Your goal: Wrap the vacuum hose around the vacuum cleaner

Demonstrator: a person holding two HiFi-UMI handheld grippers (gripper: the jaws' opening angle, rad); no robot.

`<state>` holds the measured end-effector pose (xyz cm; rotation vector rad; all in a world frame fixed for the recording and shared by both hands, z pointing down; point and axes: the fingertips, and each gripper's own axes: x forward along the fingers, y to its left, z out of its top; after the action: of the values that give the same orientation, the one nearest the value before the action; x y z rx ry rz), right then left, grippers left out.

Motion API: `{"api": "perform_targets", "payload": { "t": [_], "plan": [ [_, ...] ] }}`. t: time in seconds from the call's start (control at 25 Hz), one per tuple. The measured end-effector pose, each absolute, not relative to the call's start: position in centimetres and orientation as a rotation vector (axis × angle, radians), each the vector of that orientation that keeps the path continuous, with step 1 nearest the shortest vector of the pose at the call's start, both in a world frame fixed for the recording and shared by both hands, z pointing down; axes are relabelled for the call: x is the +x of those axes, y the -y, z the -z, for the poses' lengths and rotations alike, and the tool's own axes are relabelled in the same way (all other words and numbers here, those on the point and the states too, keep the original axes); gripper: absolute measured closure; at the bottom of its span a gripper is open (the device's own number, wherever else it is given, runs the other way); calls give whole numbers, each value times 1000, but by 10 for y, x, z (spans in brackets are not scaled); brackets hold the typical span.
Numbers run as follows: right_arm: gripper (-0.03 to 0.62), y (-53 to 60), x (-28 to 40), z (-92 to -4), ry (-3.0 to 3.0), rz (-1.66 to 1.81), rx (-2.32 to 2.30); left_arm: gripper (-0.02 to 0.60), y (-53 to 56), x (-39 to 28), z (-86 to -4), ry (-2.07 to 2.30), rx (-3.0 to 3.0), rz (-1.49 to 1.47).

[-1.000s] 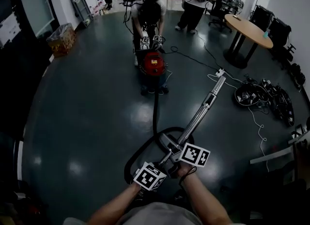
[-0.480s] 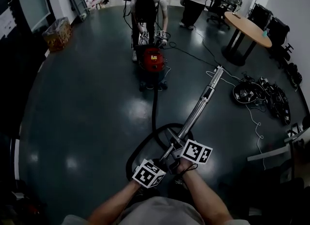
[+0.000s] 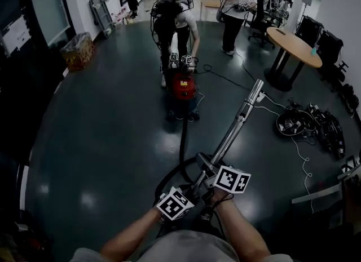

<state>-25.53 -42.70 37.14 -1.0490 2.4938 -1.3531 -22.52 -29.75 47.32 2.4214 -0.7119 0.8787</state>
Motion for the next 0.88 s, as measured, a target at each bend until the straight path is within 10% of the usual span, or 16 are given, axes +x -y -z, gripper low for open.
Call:
{"api": "perform_targets", "payload": {
  "t": [0.88],
  "plan": [
    [540,524,-101,-388,-2494,1390,-1024,295,396,-130,-439,644,2561,-1110]
  ]
}}
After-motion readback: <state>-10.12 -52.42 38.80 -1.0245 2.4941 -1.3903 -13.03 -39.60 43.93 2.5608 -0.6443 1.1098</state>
